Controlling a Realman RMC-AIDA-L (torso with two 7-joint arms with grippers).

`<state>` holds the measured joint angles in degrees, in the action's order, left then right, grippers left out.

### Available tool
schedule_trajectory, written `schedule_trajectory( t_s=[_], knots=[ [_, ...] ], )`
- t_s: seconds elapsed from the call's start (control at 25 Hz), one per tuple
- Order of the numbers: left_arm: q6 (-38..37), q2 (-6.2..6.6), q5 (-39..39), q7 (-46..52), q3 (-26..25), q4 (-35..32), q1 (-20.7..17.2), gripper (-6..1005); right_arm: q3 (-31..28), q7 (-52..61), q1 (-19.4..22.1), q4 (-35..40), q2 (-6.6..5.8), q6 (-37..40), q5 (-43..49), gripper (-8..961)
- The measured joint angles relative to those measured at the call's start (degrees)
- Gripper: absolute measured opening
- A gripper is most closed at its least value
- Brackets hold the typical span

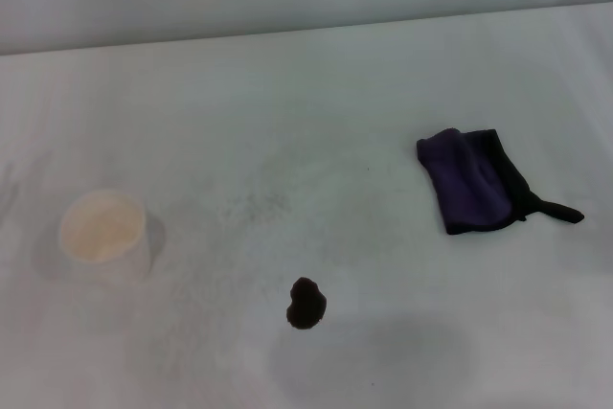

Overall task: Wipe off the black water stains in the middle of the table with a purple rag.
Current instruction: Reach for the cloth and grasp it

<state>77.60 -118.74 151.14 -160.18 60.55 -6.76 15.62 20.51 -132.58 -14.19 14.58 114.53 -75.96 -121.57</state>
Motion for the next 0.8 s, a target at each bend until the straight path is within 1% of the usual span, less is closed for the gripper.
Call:
schedule_trajectory(
  t_s=[0.12, 0.24, 0.28, 0.48, 0.68, 0.8],
  knots=[
    [-1.02, 0.09, -0.10, -0.28, 0.03, -0.29, 0.96, 888, 1.53, 12.71, 0.93, 4.63, -0.33, 0.69, 2.18, 866],
    [-2.48, 0.22, -0.96, -0.30, 0.10, -0.77, 2.03, 888, 2.32, 23.43, 1.85, 11.06, -0.31, 1.04, 6.98, 866],
    [-2.90, 0.24, -1.53, -0.30, 0.11, -1.20, 2.18, 887, 2.45, 28.04, 2.10, 14.10, -0.32, 1.20, 9.97, 865],
    [-4.06, 0.23, -4.40, -0.30, 0.10, -3.95, 2.30, 887, 2.50, 46.98, 1.87, 28.35, -1.12, 1.10, 26.05, 864],
    [-5.00, 0.29, -6.31, -0.04, -0.03, -5.39, 2.53, 887, 3.36, 62.52, 0.26, 43.51, -0.69, 0.59, 42.68, 863],
    [-6.92, 0.28, -6.16, 0.16, -0.25, -5.67, 2.75, 887, 7.28, 69.39, -1.14, 51.96, -0.63, -0.69, 51.88, 862]
  ],
)
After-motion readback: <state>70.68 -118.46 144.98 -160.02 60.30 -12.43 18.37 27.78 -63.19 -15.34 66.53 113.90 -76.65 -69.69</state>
